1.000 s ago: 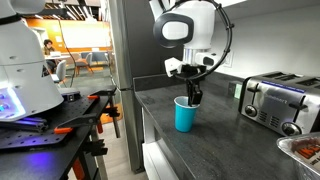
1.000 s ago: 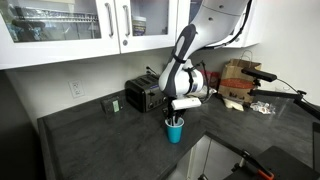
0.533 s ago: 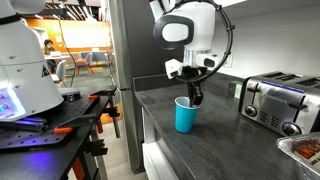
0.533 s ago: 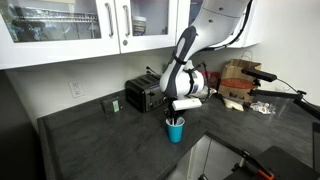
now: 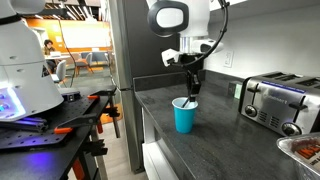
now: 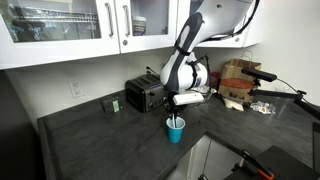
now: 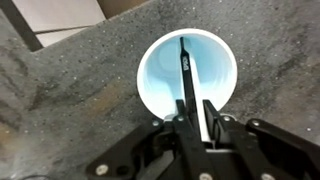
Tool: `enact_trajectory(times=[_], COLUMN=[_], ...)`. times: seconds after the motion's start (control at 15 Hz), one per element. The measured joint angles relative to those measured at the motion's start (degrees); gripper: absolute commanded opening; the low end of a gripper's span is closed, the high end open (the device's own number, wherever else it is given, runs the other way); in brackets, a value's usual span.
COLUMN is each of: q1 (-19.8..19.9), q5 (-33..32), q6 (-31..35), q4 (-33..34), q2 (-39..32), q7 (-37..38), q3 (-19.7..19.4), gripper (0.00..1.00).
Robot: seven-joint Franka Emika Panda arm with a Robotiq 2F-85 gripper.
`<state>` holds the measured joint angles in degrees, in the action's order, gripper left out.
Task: Take the marker from the cup and put it on the countertop
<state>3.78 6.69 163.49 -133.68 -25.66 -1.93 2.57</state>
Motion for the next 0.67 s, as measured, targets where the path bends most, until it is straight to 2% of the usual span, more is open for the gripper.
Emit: enact_trajectory(times=[0.13,0.4,0.67], q1=[-0.6,-4.0,-5.0], q5=[-0.5,-5.4,-4.7], q6=[-1.2,-4.6,-11.9], q4=[-1.5,-2.1,1.2], q2=[2.8,6.9,8.8], q7=[0.3,3.6,5.0], q3=[-0.6,-4.0,-2.7], gripper=[0.06,0.06,0.06])
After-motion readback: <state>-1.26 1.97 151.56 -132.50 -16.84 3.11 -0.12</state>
